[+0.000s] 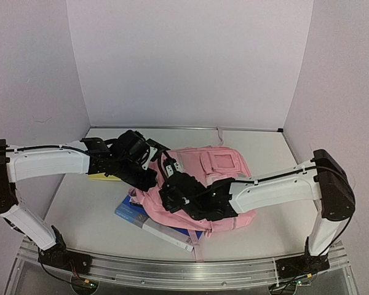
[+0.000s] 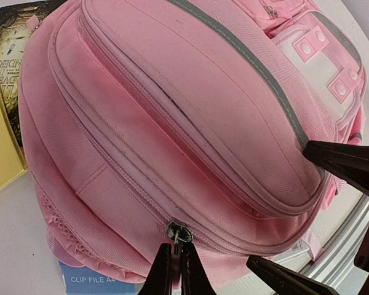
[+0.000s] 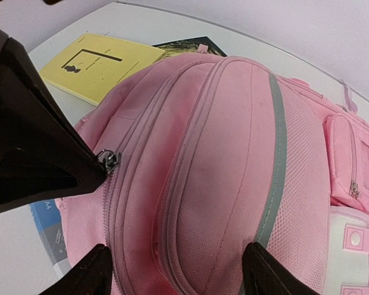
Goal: Pack the student bag
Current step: Unzip the student bag at the center of the board.
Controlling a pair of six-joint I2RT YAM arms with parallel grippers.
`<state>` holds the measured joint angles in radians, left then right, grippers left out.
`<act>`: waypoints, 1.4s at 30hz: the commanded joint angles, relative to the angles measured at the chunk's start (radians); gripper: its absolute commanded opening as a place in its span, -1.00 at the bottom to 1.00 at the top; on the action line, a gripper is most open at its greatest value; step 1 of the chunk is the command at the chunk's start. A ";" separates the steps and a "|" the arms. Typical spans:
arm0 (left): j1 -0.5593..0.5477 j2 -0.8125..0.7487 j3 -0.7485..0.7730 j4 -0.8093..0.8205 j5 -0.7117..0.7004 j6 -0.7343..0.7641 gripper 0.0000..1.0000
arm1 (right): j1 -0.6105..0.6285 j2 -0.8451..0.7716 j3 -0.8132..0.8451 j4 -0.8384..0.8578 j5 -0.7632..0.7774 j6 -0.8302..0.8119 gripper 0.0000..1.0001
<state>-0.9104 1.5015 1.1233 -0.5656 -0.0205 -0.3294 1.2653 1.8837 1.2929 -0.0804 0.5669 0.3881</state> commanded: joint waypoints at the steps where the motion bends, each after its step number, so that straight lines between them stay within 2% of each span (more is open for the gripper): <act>1: 0.006 -0.072 0.020 0.047 -0.025 0.003 -1.00 | -0.014 0.024 0.029 -0.068 0.212 0.091 0.38; 11: 0.007 -0.082 0.018 0.039 -0.040 -0.002 -0.99 | -0.014 0.039 0.008 -0.097 0.332 0.086 0.25; 16: 0.007 -0.089 0.015 0.043 -0.041 -0.002 -1.00 | -0.018 0.057 -0.016 -0.101 0.358 0.092 0.05; 18: 0.007 -0.087 0.014 0.045 -0.043 -0.001 -1.00 | -0.020 0.065 -0.016 -0.103 0.365 0.097 -0.11; 21: 0.006 -0.081 0.011 0.050 -0.054 0.005 -1.00 | -0.020 0.069 -0.008 -0.104 0.391 0.099 -0.50; 23: 0.007 -0.077 0.005 0.054 -0.080 0.010 -1.00 | -0.020 0.055 -0.009 -0.104 0.400 0.106 -0.68; 29: 0.047 -0.064 -0.025 0.106 -0.122 0.016 -1.00 | -0.020 -0.038 -0.078 -0.093 0.400 0.138 -1.00; 38: 0.136 -0.017 -0.008 0.208 -0.088 0.066 -1.00 | -0.020 -0.169 -0.225 -0.001 0.283 0.122 -1.00; 42: 0.159 0.007 0.032 0.222 -0.016 0.103 -1.00 | -0.019 -0.210 -0.251 0.039 0.199 0.088 -1.00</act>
<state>-0.8058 1.5016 1.0783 -0.4450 0.0049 -0.2755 1.2338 1.7521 1.0602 -0.0832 0.8307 0.5125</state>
